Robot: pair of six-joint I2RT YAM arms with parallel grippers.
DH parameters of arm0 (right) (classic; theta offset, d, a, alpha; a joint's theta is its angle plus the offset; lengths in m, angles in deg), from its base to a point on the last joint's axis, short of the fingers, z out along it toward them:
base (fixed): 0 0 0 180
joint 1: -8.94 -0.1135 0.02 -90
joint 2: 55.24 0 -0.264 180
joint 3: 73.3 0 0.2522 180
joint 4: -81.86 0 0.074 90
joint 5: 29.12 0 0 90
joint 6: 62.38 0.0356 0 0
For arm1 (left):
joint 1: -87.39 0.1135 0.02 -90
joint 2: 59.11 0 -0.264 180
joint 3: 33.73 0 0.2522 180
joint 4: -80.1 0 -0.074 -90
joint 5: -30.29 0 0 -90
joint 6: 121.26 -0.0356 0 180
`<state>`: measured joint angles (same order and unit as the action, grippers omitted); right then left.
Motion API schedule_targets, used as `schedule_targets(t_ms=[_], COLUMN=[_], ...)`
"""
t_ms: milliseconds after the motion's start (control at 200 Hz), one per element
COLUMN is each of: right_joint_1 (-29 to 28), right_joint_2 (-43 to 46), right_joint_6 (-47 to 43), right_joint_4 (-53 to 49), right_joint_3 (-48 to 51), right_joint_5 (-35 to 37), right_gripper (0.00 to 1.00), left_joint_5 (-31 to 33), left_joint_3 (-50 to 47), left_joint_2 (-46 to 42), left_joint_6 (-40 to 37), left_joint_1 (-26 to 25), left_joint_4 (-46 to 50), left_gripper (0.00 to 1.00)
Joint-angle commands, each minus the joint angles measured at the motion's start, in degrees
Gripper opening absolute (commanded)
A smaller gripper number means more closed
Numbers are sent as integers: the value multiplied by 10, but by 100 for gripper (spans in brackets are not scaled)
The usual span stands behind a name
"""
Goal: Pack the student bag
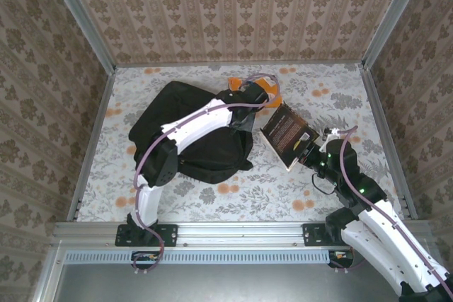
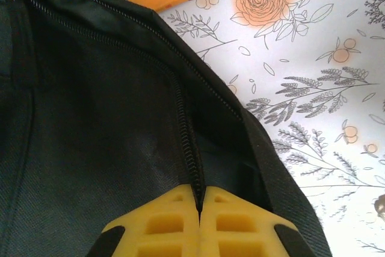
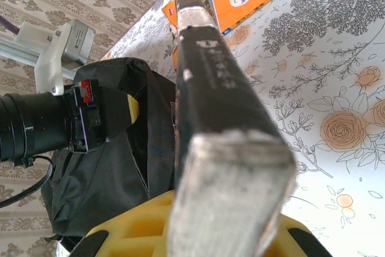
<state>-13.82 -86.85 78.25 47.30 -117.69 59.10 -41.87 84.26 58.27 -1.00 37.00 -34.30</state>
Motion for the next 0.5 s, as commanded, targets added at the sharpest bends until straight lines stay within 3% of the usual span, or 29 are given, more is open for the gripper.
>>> schedule_targets(t_ms=[0, 300, 495], right_joint_1=[3, 3, 2], right_joint_2=[4, 7, -37], right_joint_6=[-25, -90, -63], right_joint_4=[46, 51, 53], right_joint_3=[-23, -79, -99], right_joint_5=[-25, -106, -145], right_gripper=[0, 0, 0], left_joint_5=[5, -61, -119], left_joint_3=[-5, 26, 29], left_joint_2=[-31, -101, -140], left_joint_6=[-24, -60, -67], left_joint_1=[12, 53, 94], left_joint_4=[-1, 43, 42], left_gripper=[0, 0, 0])
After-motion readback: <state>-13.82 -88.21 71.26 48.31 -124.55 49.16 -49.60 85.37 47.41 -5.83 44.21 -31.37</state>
